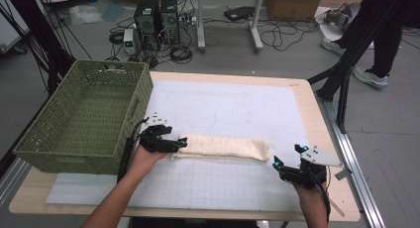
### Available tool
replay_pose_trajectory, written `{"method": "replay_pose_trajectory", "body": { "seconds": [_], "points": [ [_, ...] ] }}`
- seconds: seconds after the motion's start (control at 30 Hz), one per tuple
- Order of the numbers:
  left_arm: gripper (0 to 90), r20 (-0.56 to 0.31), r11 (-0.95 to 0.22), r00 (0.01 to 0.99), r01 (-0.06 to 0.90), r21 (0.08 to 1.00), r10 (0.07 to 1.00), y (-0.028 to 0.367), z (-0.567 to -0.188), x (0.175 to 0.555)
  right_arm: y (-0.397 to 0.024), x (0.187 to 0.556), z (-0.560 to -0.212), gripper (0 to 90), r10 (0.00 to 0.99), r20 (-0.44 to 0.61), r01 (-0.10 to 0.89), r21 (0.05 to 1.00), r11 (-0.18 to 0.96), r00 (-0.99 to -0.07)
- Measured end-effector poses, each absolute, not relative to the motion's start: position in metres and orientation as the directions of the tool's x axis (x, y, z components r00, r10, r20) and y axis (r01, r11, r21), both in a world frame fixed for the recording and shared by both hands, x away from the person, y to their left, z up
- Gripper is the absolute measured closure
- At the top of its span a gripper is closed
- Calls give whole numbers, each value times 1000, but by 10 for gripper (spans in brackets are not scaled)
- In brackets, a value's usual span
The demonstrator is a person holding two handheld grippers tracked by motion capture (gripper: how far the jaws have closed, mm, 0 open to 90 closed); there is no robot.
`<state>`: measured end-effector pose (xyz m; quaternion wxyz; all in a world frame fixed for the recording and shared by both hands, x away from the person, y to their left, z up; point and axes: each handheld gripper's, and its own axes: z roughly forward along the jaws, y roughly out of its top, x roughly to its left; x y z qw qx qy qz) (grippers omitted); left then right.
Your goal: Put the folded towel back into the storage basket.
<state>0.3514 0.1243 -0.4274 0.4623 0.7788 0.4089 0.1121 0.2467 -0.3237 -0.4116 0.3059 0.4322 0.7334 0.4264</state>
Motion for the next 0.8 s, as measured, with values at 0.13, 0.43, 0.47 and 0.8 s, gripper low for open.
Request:
{"method": "replay_pose_trajectory", "body": {
  "seconds": [0.13, 0.43, 0.47, 0.8],
  "points": [
    [291, -221, -250, 641, 560, 790, 735, 121, -433, 354, -324, 247, -412, 159, 894, -82, 374, 889, 265, -440],
    [361, -175, -350, 680, 560, 751, 712, 106, -446, 350, -325, 247, -412, 159, 894, -81, 377, 887, 266, -440],
    [368, -169, -355, 682, 556, 752, 711, 105, -446, 350, -324, 247, -413, 159, 894, -80, 379, 886, 266, -440],
    [658, -97, -435, 729, 504, 746, 678, 100, -444, 343, -323, 248, -413, 159, 891, -88, 374, 886, 275, -446]
  ]
}}
